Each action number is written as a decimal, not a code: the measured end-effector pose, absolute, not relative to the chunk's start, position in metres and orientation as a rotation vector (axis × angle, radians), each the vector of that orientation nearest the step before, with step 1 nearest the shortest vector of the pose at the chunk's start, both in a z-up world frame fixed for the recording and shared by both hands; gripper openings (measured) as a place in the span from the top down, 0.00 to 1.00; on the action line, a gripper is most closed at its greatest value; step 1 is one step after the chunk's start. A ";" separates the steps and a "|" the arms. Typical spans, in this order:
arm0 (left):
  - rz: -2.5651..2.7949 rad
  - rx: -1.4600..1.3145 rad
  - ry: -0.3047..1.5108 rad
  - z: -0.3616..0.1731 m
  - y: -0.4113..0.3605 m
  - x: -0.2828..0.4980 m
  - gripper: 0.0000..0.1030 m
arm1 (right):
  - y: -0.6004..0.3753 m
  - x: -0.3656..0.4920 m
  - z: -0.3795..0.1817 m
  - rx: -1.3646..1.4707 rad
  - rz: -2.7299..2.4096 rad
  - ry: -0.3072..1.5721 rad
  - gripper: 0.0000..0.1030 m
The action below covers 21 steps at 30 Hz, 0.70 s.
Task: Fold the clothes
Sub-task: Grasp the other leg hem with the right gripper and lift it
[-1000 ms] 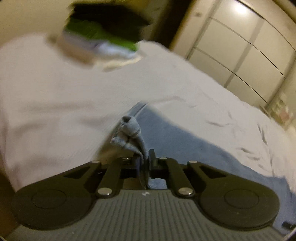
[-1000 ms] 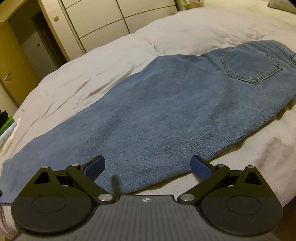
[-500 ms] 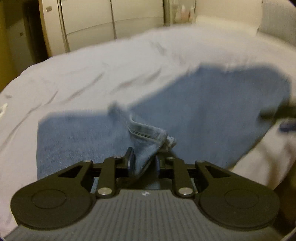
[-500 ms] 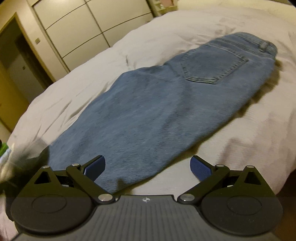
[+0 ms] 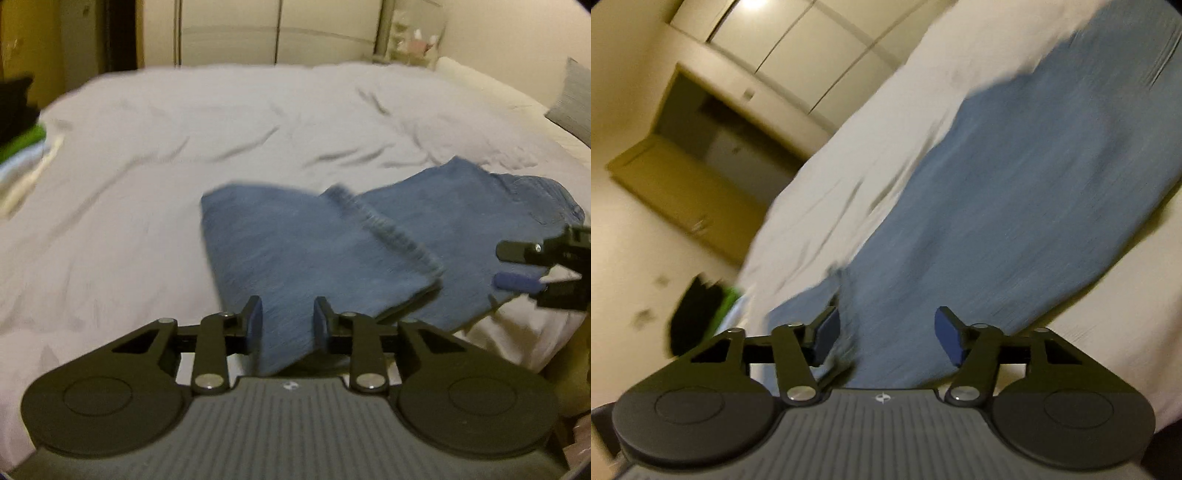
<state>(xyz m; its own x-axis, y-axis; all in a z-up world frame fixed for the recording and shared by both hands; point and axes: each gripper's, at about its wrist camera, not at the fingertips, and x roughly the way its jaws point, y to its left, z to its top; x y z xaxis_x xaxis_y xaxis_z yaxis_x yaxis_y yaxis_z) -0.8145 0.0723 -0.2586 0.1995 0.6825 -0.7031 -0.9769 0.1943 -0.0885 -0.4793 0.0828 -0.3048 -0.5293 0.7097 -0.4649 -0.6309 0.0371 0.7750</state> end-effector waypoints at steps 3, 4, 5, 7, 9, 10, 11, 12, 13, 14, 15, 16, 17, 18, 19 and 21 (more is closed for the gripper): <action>1.249 -0.604 0.598 -0.262 0.073 -0.820 0.75 | 0.094 -0.498 -0.321 0.121 1.717 1.446 0.43; 1.247 -0.597 0.606 -0.263 0.073 -0.820 0.74 | 0.098 -0.503 -0.326 0.131 1.716 1.485 0.43; 1.245 -0.590 0.613 -0.263 0.072 -0.819 0.73 | 0.102 -0.507 -0.331 0.140 1.706 1.512 0.42; 1.244 -0.590 0.619 -0.264 0.072 -0.819 0.71 | 0.109 -0.512 -0.338 0.155 1.686 1.550 0.42; 1.245 -0.600 0.623 -0.265 0.072 -0.821 0.69 | 0.116 -0.518 -0.341 0.143 1.672 1.554 0.42; 1.246 -0.603 0.625 -0.266 0.073 -0.821 0.69 | 0.120 -0.521 -0.341 0.130 1.666 1.551 0.42; 1.246 -0.604 0.628 -0.267 0.075 -0.820 0.69 | 0.123 -0.524 -0.340 0.120 1.667 1.545 0.42; 1.248 -0.602 0.632 -0.267 0.076 -0.820 0.69 | 0.125 -0.528 -0.339 0.110 1.673 1.536 0.42; 1.250 -0.599 0.637 -0.267 0.076 -0.819 0.69 | 0.127 -0.533 -0.338 0.098 1.680 1.526 0.42; 1.252 -0.596 0.641 -0.267 0.077 -0.818 0.68 | 0.128 -0.537 -0.338 0.086 1.687 1.516 0.44; 1.256 -0.595 0.643 -0.268 0.077 -0.817 0.68 | 0.129 -0.541 -0.338 0.076 1.694 1.508 0.48; 1.260 -0.597 0.643 -0.269 0.078 -0.816 0.68 | 0.130 -0.544 -0.338 0.067 1.700 1.504 0.52; 1.263 -0.600 0.643 -0.269 0.078 -0.816 0.68 | 0.130 -0.547 -0.339 0.058 1.707 1.499 0.64; 1.266 -0.603 0.642 -0.269 0.078 -0.816 0.67 | 0.131 -0.550 -0.340 0.045 1.715 1.500 0.77; 1.268 -0.604 0.642 -0.269 0.078 -0.816 0.67 | 0.130 -0.552 -0.341 0.042 1.722 1.506 0.83; 1.270 -0.605 0.643 -0.269 0.079 -0.815 0.66 | 0.128 -0.554 -0.344 0.053 1.729 1.516 0.88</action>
<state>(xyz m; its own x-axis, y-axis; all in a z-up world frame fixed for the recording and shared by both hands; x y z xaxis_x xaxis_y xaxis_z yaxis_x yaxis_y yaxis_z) -0.8154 0.0785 -0.2694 0.1731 0.6622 -0.7290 -0.9796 0.1922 -0.0580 -0.5535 0.1279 -0.3439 -0.6655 0.5857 -0.4626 -0.5355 0.0571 0.8426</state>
